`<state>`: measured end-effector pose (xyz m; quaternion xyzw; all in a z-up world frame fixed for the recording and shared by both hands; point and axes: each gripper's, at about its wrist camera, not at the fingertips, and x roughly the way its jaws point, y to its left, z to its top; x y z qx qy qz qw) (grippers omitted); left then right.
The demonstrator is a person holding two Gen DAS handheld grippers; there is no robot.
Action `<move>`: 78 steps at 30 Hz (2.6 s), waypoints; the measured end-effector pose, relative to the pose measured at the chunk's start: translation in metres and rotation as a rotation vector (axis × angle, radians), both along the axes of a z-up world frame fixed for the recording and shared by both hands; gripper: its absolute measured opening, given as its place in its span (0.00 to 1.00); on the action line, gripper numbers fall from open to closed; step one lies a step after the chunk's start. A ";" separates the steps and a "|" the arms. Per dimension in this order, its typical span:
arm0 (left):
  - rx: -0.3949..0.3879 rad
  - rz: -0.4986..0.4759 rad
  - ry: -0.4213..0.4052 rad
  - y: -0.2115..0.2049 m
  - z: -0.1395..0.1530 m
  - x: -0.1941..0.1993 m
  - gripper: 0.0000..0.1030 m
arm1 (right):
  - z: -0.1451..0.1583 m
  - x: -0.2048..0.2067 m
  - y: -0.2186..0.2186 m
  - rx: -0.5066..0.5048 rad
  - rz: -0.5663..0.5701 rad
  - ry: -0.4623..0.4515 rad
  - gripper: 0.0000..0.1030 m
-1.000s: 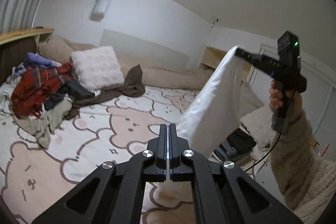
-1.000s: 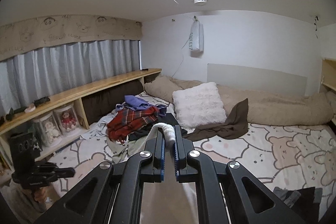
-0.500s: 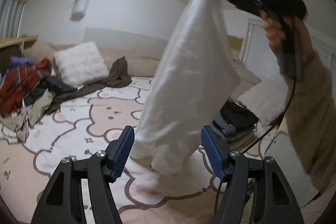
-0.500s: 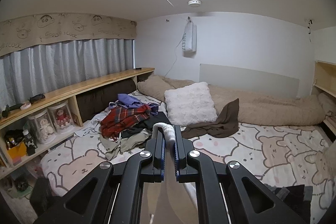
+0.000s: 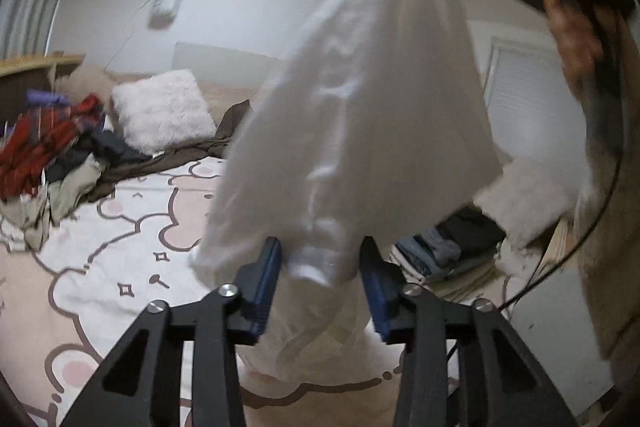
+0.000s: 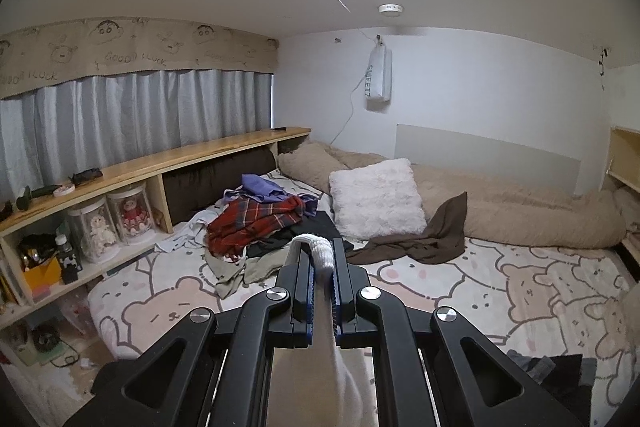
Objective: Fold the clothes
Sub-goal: 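Lift the T-shirt high with the right tool while the left tool regrips its hem, then lay the T-shirt flat on the sheet and open both tools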
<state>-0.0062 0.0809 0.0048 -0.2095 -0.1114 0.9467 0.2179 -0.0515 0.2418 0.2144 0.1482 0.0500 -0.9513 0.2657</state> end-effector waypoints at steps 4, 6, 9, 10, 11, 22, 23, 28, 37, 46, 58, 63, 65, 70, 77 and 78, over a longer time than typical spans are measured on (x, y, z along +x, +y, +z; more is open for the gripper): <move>0.022 0.015 0.004 -0.021 0.010 -0.005 0.08 | -0.001 -0.001 0.005 -0.005 -0.011 -0.001 0.07; 0.032 0.026 0.011 -0.033 0.017 -0.009 0.07 | -0.003 -0.002 0.007 -0.003 -0.020 -0.002 0.07; 0.037 0.026 0.023 -0.045 0.032 -0.016 0.07 | -0.005 -0.005 0.012 -0.002 -0.036 -0.004 0.07; 0.038 0.024 0.024 -0.048 0.037 -0.021 0.07 | -0.006 -0.008 0.015 -0.004 -0.047 -0.009 0.07; 0.039 0.021 0.024 -0.049 0.043 -0.026 0.07 | -0.007 -0.011 0.018 -0.006 -0.058 -0.014 0.07; 0.021 -0.022 0.005 -0.046 0.092 -0.110 0.06 | 0.001 -0.041 0.069 -0.069 -0.165 -0.046 0.07; 0.012 -0.026 0.013 -0.041 0.096 -0.118 0.06 | 0.004 -0.042 0.071 -0.063 -0.174 -0.040 0.07; 0.025 0.015 0.086 -0.032 0.128 -0.167 0.06 | -0.003 -0.016 0.047 0.010 -0.088 -0.004 0.07; -0.002 0.156 0.010 -0.093 0.078 -0.234 0.06 | -0.076 0.018 -0.027 0.107 0.095 -0.067 0.07; -0.067 0.327 -0.250 -0.198 -0.054 -0.248 0.06 | -0.300 -0.002 -0.169 0.093 0.278 -0.467 0.07; -0.112 0.407 -0.443 -0.250 -0.127 -0.204 0.54 | -0.312 -0.005 -0.136 -0.036 0.163 -0.492 0.84; -0.240 0.323 -0.339 -0.209 -0.100 -0.149 0.62 | -0.298 -0.004 -0.035 -0.057 -0.086 -0.469 0.85; -0.282 0.277 -0.294 -0.186 -0.092 -0.117 0.63 | -0.301 -0.005 0.002 -0.064 -0.170 -0.501 0.85; -0.307 0.090 -0.230 -0.116 -0.094 -0.045 0.63 | -0.326 0.004 0.078 -0.126 -0.353 -0.613 0.84; -0.397 -0.144 -0.185 -0.020 -0.126 0.005 0.63 | -0.362 0.014 0.136 -0.314 -0.518 -0.764 0.67; -0.412 -0.173 -0.182 -0.007 -0.131 0.011 0.63 | -0.365 0.013 0.138 -0.356 -0.523 -0.774 0.67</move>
